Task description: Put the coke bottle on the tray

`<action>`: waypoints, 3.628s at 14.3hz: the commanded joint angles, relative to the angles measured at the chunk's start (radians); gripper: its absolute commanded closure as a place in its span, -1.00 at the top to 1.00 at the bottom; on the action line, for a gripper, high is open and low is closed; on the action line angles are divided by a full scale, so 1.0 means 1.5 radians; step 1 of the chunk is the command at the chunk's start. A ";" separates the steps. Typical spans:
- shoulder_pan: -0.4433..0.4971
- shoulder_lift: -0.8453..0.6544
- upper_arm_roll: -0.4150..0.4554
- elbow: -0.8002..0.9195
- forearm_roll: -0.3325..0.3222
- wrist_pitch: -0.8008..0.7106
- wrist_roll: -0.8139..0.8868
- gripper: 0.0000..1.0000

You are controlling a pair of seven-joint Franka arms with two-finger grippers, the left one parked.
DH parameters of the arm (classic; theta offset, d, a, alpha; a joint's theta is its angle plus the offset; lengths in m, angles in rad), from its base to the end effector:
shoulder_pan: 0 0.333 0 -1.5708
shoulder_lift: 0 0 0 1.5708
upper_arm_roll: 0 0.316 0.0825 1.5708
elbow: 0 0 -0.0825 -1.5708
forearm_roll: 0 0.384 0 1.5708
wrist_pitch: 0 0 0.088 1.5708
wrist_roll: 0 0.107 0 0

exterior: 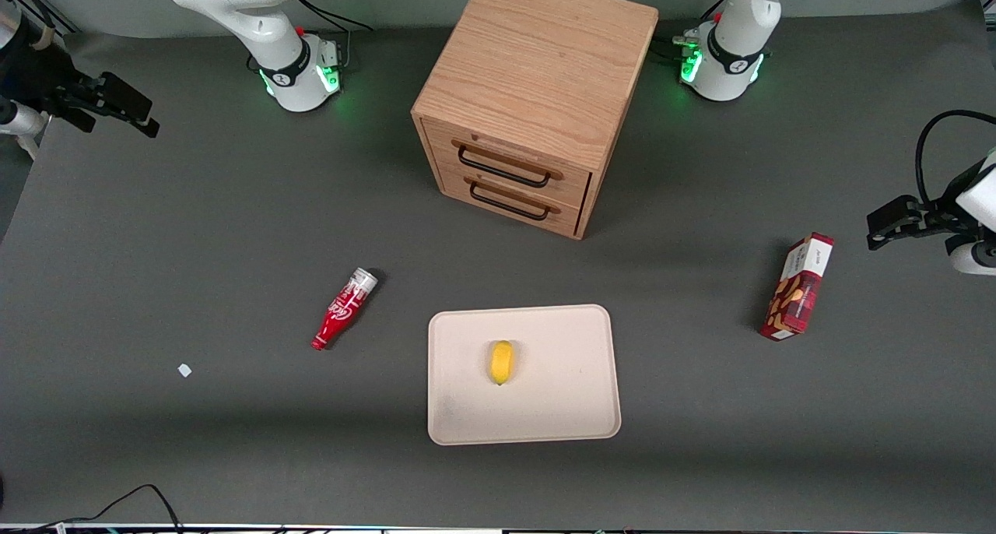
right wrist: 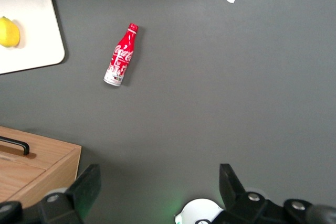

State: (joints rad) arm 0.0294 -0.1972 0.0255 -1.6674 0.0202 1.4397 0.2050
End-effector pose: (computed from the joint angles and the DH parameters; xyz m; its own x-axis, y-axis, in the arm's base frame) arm 0.4765 0.0300 0.6700 0.9885 -0.1476 -0.0330 -0.1479 -0.9890 -0.0086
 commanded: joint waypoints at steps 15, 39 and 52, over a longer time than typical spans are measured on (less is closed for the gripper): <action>0.016 0.140 0.010 0.189 0.062 -0.045 0.077 1.00; 0.036 0.505 0.113 -0.125 -0.015 0.563 0.510 1.00; 0.034 0.527 0.116 -0.147 -0.057 0.630 0.495 -1.00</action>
State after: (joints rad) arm 0.0778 0.6110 0.1964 -1.8862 -0.0433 2.3791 0.9407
